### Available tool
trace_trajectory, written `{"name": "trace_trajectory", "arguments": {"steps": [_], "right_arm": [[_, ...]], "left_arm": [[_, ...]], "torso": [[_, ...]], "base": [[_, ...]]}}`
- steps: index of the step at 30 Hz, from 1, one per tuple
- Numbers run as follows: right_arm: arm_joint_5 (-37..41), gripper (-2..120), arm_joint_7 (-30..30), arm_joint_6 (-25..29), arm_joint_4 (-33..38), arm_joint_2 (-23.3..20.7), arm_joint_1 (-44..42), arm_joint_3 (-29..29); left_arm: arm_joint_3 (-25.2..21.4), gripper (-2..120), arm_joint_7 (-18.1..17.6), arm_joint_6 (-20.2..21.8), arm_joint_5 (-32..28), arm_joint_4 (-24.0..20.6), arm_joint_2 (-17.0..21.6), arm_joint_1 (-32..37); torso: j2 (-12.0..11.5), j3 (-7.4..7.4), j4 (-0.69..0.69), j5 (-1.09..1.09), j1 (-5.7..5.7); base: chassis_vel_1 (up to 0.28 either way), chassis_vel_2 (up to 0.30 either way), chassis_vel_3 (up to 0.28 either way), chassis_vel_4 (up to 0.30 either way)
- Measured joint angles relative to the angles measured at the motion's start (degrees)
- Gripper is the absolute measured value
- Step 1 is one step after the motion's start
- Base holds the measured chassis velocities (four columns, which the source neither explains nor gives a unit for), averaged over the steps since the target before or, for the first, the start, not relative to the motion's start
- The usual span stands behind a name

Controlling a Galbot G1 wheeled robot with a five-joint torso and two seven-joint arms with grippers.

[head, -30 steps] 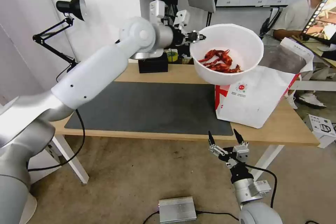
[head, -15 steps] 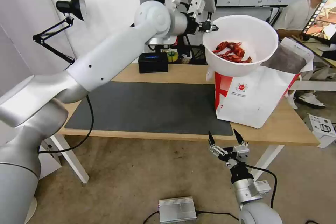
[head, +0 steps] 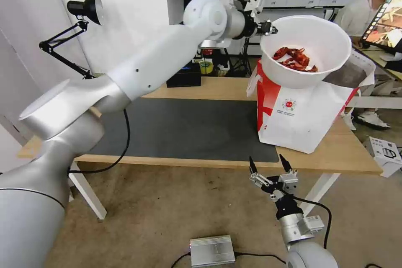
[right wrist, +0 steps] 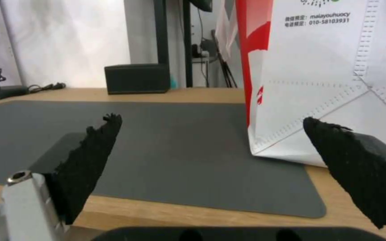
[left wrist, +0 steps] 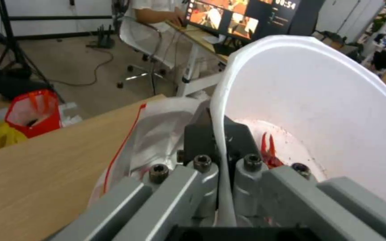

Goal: Pick up the trash from the table and place it into the takeout bag.

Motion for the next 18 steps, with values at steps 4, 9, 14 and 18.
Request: {"name": "trace_trajectory", "arguments": {"steps": [4, 9, 14, 18], "right_arm": [[0.0, 100, 0.0, 0.0, 0.0, 0.0, 0.0, 0.0], [0.0, 100, 0.0, 0.0, 0.0, 0.0, 0.0, 0.0], [0.0, 100, 0.0, 0.0, 0.0, 0.0, 0.0, 0.0], [0.0, 100, 0.0, 0.0, 0.0, 0.0, 0.0, 0.0]], "left_arm": [[-0.6, 0, -0.86, -0.01, 0.2, 3.04, -3.2, -1.34], [-1.04, 0, -0.88, -0.01, 1.32, 6.7, -6.39, -2.64], [-0.78, 0, 0.0, -0.72, 2.29, 8.38, -6.95, -2.28], [-0.69, 0, -0.2, -1.51, 2.79, 9.07, -6.94, -1.39]], "torso": [[0.0, -0.01, -0.02, 0.01, 0.0], [0.0, -0.01, -0.01, 0.0, 0.0], [0.0, -0.01, 0.0, 0.0, 0.0], [0.0, 0.0, 0.0, -0.01, 0.0]], "base": [[0.0, 0.0, 0.0, 0.0], [0.0, 0.0, 0.0, 0.0], [0.0, 0.0, 0.0, 0.0], [0.0, 0.0, 0.0, 0.0]]}}
